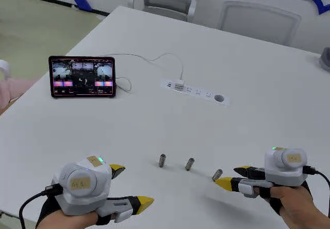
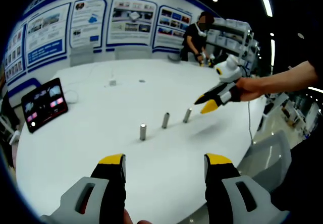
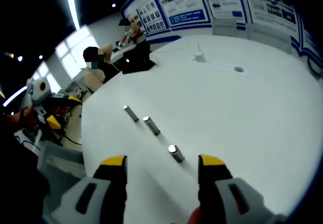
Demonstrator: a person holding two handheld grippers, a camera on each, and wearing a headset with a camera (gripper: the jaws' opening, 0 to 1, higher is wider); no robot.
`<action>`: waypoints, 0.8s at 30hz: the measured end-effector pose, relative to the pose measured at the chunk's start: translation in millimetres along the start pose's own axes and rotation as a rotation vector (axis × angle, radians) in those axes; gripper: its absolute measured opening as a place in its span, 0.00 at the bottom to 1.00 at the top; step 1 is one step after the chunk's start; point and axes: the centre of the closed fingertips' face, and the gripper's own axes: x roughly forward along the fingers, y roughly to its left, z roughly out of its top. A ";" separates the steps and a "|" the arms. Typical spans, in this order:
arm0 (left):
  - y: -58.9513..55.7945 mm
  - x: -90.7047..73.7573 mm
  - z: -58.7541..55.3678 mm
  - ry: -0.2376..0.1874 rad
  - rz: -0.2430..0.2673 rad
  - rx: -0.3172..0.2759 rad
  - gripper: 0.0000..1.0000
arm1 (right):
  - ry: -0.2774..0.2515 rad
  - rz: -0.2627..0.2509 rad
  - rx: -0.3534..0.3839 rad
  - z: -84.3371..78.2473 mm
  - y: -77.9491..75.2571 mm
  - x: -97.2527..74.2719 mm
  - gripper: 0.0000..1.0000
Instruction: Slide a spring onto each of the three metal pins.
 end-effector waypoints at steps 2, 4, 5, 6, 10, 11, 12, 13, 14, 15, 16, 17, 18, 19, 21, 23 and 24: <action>0.6 2.2 0.6 0.001 -0.001 0.001 0.64 | -0.006 -0.004 0.000 -1.4 0.7 -1.1 0.60; 1.2 4.4 1.4 0.000 -0.005 0.001 0.64 | -0.030 -0.009 0.022 -0.2 3.5 -3.9 0.60; 1.6 5.4 1.6 0.000 -0.006 0.001 0.64 | -0.037 -0.010 0.026 -0.4 3.9 -4.8 0.61; 1.5 6.6 2.2 0.002 -0.009 0.003 0.64 | -0.045 -0.014 0.030 -1.1 4.9 -6.4 0.61; 2.6 11.8 3.7 0.005 -0.019 0.010 0.64 | -0.068 -0.028 0.045 -4.4 7.7 -11.9 0.63; 3.1 12.9 4.4 0.005 -0.020 0.012 0.64 | -0.072 -0.030 0.046 -5.2 8.0 -12.9 0.63; 3.7 14.1 5.1 0.005 -0.021 0.013 0.64 | -0.075 -0.032 0.047 -6.2 8.5 -13.9 0.64; 4.6 15.7 6.4 0.004 -0.023 0.012 0.64 | -0.077 -0.034 0.048 -7.9 9.2 -15.5 0.65; 5.2 16.7 7.4 0.003 -0.024 0.013 0.64 | -0.079 -0.036 0.049 -9.1 9.5 -16.8 0.66; 5.6 17.6 8.4 0.002 -0.025 0.015 0.64 | -0.081 -0.038 0.049 -10.2 9.8 -18.1 0.66; 5.8 18.7 10.2 0.001 -0.025 0.018 0.64 | -0.084 -0.043 0.050 -12.0 9.6 -20.0 0.67; 6.4 19.4 11.1 0.001 -0.025 0.019 0.64 | -0.085 -0.046 0.052 -13.5 9.1 -21.0 0.68; 7.3 20.6 12.0 -0.001 -0.026 0.019 0.64 | -0.087 -0.050 0.051 -15.3 9.5 -23.1 0.69; 7.5 21.3 12.6 -0.002 -0.027 0.019 0.64 | -0.090 -0.053 0.052 -16.2 10.0 -24.8 0.69; 8.1 22.9 13.7 -0.001 -0.028 0.022 0.65 | -0.098 -0.058 0.057 -18.6 9.8 -28.2 0.70; 8.8 24.9 14.8 -0.002 -0.031 0.022 0.65 | -0.104 -0.065 0.050 -20.6 11.0 -31.4 0.71; 8.6 25.4 15.6 -0.002 -0.032 0.024 0.65 | -0.103 -0.069 0.049 -22.0 11.0 -32.5 0.71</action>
